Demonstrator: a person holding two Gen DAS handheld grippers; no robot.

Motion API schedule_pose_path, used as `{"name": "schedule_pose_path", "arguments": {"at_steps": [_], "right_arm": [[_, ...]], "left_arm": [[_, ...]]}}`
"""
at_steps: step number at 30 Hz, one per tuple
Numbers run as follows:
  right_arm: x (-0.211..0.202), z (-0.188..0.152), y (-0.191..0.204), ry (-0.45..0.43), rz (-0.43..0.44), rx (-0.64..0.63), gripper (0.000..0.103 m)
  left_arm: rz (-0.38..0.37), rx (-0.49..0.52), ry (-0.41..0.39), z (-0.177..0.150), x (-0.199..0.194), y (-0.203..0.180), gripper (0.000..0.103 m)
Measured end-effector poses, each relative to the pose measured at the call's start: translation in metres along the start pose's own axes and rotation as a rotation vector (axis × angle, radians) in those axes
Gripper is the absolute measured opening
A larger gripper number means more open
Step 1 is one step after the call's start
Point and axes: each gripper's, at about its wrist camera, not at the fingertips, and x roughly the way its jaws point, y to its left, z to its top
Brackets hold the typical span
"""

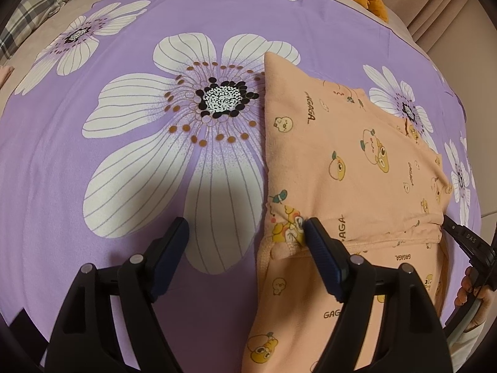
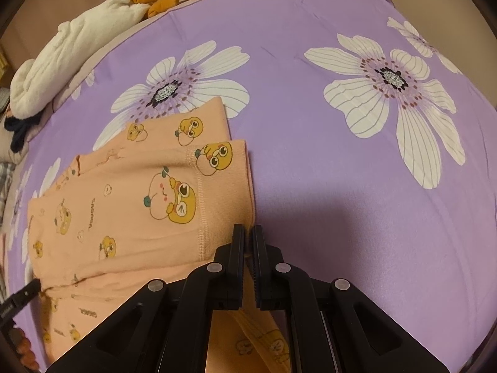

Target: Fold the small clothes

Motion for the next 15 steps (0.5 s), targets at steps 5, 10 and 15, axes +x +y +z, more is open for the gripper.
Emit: {"name": "schedule_pose_path", "arguments": {"at_steps": [5,10,15], "right_arm": [[-0.002,-0.002,0.006,-0.017,-0.056,-0.043,0.005],[-0.009,-0.002,0.01,-0.027,-0.098,-0.102,0.007],[-0.035,-0.003,0.007,-0.082,-0.108,-0.101,0.072]], "left_arm": [[0.006,0.001,0.006,-0.001,-0.002,-0.001,0.08],[-0.017,-0.02,0.015,-0.004,-0.014,-0.001,0.082],[-0.049,0.021,-0.043,-0.012,-0.044,-0.014,0.095]]}}
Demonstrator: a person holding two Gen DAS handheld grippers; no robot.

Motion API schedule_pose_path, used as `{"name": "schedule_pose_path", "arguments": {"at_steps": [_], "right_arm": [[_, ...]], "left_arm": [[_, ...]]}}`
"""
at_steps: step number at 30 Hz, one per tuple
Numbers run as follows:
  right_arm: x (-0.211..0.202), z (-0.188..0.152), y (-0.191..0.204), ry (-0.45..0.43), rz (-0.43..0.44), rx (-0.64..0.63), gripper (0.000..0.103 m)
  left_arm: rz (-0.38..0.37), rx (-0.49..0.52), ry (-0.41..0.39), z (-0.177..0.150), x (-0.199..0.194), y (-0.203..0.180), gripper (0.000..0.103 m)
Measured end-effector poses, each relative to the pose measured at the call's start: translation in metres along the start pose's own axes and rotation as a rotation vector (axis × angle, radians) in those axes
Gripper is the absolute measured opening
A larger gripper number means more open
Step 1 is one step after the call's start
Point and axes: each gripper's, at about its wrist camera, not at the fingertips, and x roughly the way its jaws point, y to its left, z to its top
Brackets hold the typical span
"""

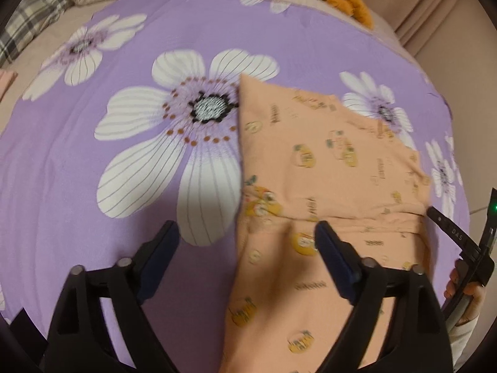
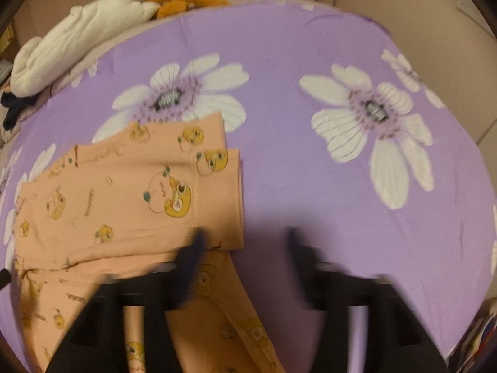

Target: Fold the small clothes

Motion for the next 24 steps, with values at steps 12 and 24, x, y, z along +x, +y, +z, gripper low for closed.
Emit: {"name": "schedule_pose_path", "arguments": {"at_steps": [12,24], "right_arm": [[-0.115,0.001,0.004,-0.291,0.131,-0.079,0.099],[-0.115,-0.052,-0.029,-0.169,0.251,-0.041,0.099]], "left_arm": [[-0.132,0.057,-0.147,-0.022,-0.078,-0.023,0.103],[-0.172,-0.006,0.008,-0.075,-0.052,0.009,0.101]]}}
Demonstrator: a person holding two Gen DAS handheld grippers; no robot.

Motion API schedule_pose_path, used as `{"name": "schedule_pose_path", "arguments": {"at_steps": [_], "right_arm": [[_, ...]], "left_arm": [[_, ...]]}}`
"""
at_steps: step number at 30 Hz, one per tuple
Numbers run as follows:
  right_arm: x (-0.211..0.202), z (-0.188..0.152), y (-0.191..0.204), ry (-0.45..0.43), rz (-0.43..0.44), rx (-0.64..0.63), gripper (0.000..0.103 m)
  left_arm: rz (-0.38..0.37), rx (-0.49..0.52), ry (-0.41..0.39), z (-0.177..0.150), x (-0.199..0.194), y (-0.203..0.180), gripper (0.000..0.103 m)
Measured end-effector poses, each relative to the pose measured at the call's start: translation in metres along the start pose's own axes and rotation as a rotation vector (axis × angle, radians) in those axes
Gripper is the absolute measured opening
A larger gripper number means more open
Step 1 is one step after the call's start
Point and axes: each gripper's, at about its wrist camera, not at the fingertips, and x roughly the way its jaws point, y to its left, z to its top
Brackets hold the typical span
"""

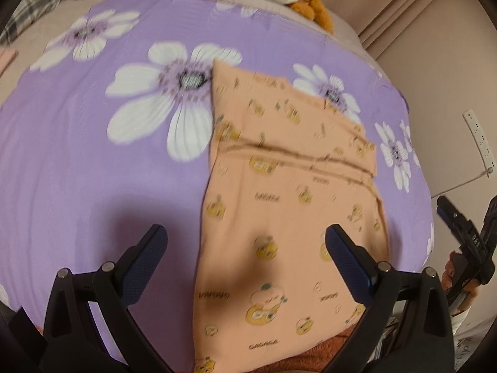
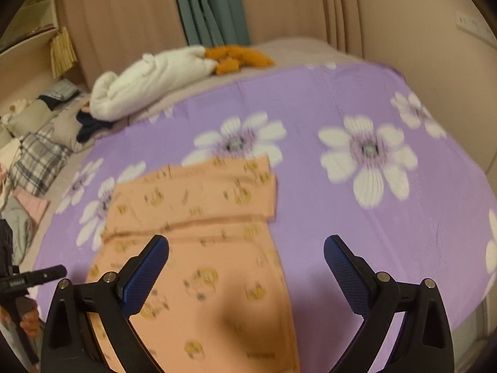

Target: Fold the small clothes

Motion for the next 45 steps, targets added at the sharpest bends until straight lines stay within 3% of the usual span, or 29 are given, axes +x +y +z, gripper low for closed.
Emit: {"name": "schedule_pose_path", "arguments": {"at_steps": [4,11,22,27,29,31,32,33,35,38,41,45], "right_arm": [[0.012,-0.028,-0.01,0.076,-0.022,0.027,0.098],[0.025,-0.07,-0.03,0.221,-0.033,0.084,0.073],[0.02,-0.107,-0.039,0.334,-0.042,0.11,0.056],[0.017,-0.116,-0.039,0.353,-0.004,0.131,0.04],[0.02,-0.118,-0.039,0.358,0.0,0.137,0.037],[0.021,-0.117,-0.04,0.359,-0.004,0.153,0.033],[0.02,-0.116,-0.039,0.355,0.0,0.147,0.025],[0.02,-0.115,-0.037,0.352,-0.001,0.139,0.014],[0.021,-0.115,-0.036,0.348,0.008,0.142,0.008],[0.018,-0.111,-0.032,0.336,0.014,0.133,0.007],[0.006,-0.101,-0.03,0.295,0.056,0.136,0.006],[-0.004,-0.082,-0.029,0.229,0.104,0.144,0.006]], "left_arm": [[-0.008,-0.016,0.039,-0.015,0.009,0.008,0.092],[-0.034,-0.028,0.093,-0.036,0.02,0.017,0.08],[-0.021,-0.023,0.097,-0.059,0.022,0.025,0.068],[-0.014,-0.023,0.107,-0.067,0.021,0.026,0.052],[0.009,-0.002,0.11,-0.069,0.023,0.023,0.026],[0.013,0.013,0.11,-0.071,0.026,0.022,0.015],[0.004,0.0,0.106,-0.072,0.027,0.024,0.01],[-0.002,-0.018,0.103,-0.072,0.027,0.025,0.009],[-0.005,-0.032,0.099,-0.07,0.025,0.025,0.006],[0.022,-0.027,0.104,-0.066,0.019,0.018,0.004],[0.016,-0.001,0.051,-0.058,0.004,0.011,0.003],[-0.049,0.016,-0.005,-0.04,-0.012,0.005,0.002]]}}
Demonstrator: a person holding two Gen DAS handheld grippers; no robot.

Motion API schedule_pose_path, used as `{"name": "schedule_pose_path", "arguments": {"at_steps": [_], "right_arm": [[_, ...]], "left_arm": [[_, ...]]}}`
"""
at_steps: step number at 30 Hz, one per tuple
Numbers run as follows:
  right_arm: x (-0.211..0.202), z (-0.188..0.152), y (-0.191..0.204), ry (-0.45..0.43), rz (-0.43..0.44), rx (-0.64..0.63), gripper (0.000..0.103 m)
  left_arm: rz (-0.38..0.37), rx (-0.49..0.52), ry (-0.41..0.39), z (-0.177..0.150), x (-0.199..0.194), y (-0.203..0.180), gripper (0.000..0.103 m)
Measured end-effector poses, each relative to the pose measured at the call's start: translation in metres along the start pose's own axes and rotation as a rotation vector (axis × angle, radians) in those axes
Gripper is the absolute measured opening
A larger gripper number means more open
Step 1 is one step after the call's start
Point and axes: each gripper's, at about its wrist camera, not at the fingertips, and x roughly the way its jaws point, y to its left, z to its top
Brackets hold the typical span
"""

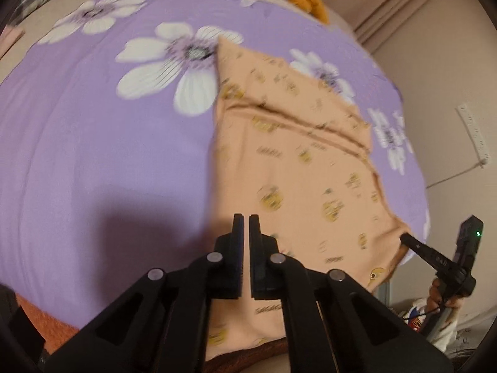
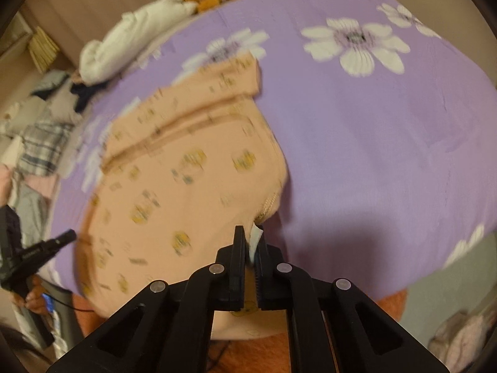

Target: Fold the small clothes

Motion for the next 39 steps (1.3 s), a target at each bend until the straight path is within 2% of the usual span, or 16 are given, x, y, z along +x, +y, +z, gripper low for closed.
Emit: {"name": "schedule_pose_path", "arguments": {"at_steps": [2,5,9,10,11,13,14,17,21,22,23,25,27,32,37,39], "right_arm": [[-0.001,0.009,0.003,-0.016,0.018,0.004,0.006],[0.002,0.013,0.011,-0.026,-0.017,-0.023,0.006],[0.001,0.008,0.005,-0.016,-0.018,-0.003,0.006],[0.001,0.007,0.004,-0.013,-0.018,0.005,0.006],[0.001,0.006,0.002,-0.009,-0.017,0.015,0.006],[0.001,0.004,0.0,-0.003,-0.018,0.027,0.006],[0.0,0.003,-0.001,-0.002,-0.019,0.03,0.006],[0.0,0.001,0.0,0.002,-0.023,0.033,0.006],[0.004,0.001,-0.001,0.013,-0.026,0.041,0.006],[0.005,0.001,-0.001,0.016,-0.026,0.043,0.006],[0.006,0.001,-0.002,0.017,-0.025,0.045,0.006],[0.007,0.001,-0.002,0.018,-0.021,0.049,0.006],[0.006,0.001,-0.001,0.016,-0.019,0.052,0.006],[-0.006,0.01,0.0,-0.022,0.015,0.052,0.006],[-0.011,0.03,0.002,-0.085,0.007,0.034,0.006],[-0.007,0.042,0.0,-0.112,0.014,0.046,0.006]], "left_arm": [[0.01,0.016,0.0,0.005,0.003,-0.004,0.001],[-0.002,-0.01,0.028,0.004,0.008,-0.001,0.002],[0.06,-0.039,0.065,-0.004,0.013,0.01,0.006],[0.07,-0.044,0.073,-0.006,0.013,0.013,0.014],[0.078,-0.05,0.082,-0.01,0.013,0.016,0.028],[0.086,-0.061,0.088,-0.015,0.013,0.019,0.049],[0.09,-0.068,0.086,-0.017,0.013,0.021,0.052],[0.09,-0.085,0.104,-0.022,0.018,0.026,0.051],[-0.001,-0.117,0.123,-0.027,0.026,0.03,0.049],[-0.011,-0.125,0.117,-0.027,0.027,0.03,0.038],[-0.01,-0.121,0.121,-0.026,0.03,0.028,0.005],[-0.013,-0.102,0.153,-0.025,0.037,0.021,0.002],[-0.023,-0.083,0.13,-0.022,0.032,0.013,0.003],[-0.096,-0.04,0.041,-0.002,0.005,-0.003,0.003],[-0.069,-0.011,-0.074,0.028,-0.011,-0.004,0.003],[-0.073,-0.029,-0.087,0.038,-0.008,0.001,0.003]]}}
